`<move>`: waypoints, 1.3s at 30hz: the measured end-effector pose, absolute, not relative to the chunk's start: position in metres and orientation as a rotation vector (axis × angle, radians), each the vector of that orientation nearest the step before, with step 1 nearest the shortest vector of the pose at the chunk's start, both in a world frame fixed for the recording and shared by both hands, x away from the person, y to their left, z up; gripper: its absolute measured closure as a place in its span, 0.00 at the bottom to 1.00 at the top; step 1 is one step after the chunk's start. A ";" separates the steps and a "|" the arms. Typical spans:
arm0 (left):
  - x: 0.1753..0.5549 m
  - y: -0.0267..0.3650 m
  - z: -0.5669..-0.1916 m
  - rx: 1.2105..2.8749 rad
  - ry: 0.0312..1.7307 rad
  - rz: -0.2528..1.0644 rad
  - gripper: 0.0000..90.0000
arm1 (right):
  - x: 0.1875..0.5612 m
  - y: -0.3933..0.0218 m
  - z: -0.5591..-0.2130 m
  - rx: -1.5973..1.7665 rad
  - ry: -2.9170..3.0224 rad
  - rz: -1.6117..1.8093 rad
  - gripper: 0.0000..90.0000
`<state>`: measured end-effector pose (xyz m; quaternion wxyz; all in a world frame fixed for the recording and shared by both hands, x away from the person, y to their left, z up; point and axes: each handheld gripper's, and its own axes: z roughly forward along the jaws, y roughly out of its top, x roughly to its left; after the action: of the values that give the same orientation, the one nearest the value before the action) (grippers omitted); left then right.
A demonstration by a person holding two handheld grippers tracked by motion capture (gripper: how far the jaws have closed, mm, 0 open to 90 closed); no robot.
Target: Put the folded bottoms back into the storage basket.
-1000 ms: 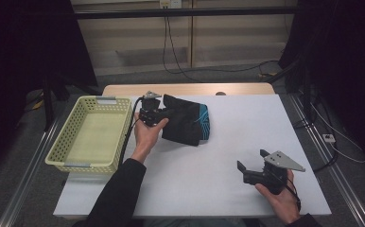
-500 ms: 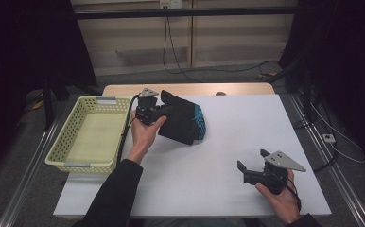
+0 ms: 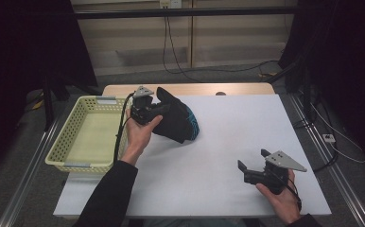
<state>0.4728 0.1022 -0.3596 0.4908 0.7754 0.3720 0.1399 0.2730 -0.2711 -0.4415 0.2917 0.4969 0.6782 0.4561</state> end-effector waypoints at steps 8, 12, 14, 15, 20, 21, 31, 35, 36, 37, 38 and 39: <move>0.465 0.106 -0.351 1.881 0.869 0.359 0.87 | 0.273 -0.271 -0.442 1.330 1.813 1.211 0.06; 0.461 0.109 -0.347 1.874 0.853 0.365 0.87 | 0.273 -0.271 -0.442 1.326 1.812 1.211 0.06; 0.461 0.110 -0.346 1.878 0.850 0.365 0.87 | 0.273 -0.271 -0.442 1.326 1.811 1.212 0.06; 0.460 0.111 -0.345 1.881 0.848 0.369 0.87 | 0.273 -0.271 -0.442 1.325 1.813 1.211 0.06; 0.456 0.117 -0.339 1.879 0.834 0.381 0.87 | 0.273 -0.271 -0.442 1.330 1.814 1.211 0.06; 0.456 0.117 -0.339 1.879 0.834 0.381 0.87 | 0.273 -0.271 -0.442 1.329 1.815 1.212 0.06; 0.447 0.131 -0.327 1.858 0.823 0.406 0.87 | 0.273 -0.271 -0.442 1.329 1.815 1.211 0.06; 0.444 0.133 -0.325 1.864 0.822 0.419 0.87 | 0.273 -0.270 -0.442 1.326 1.814 1.211 0.06; 0.443 0.135 -0.324 1.872 0.820 0.424 0.87 | 0.273 -0.270 -0.442 1.325 1.813 1.211 0.06; 0.442 0.136 -0.323 1.873 0.819 0.428 0.87 | 0.273 -0.270 -0.442 1.325 1.813 1.210 0.06; 0.442 0.136 -0.323 1.873 0.819 0.428 0.87 | 0.273 -0.270 -0.442 1.325 1.814 1.210 0.06; 0.440 0.139 -0.323 1.866 0.815 0.423 0.87 | 0.273 -0.270 -0.442 1.327 1.814 1.212 0.06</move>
<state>0.4401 0.1389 -0.3227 0.5064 0.7736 0.3381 0.1754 0.2729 -0.2704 -0.4419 0.2900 0.4973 0.6799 0.4542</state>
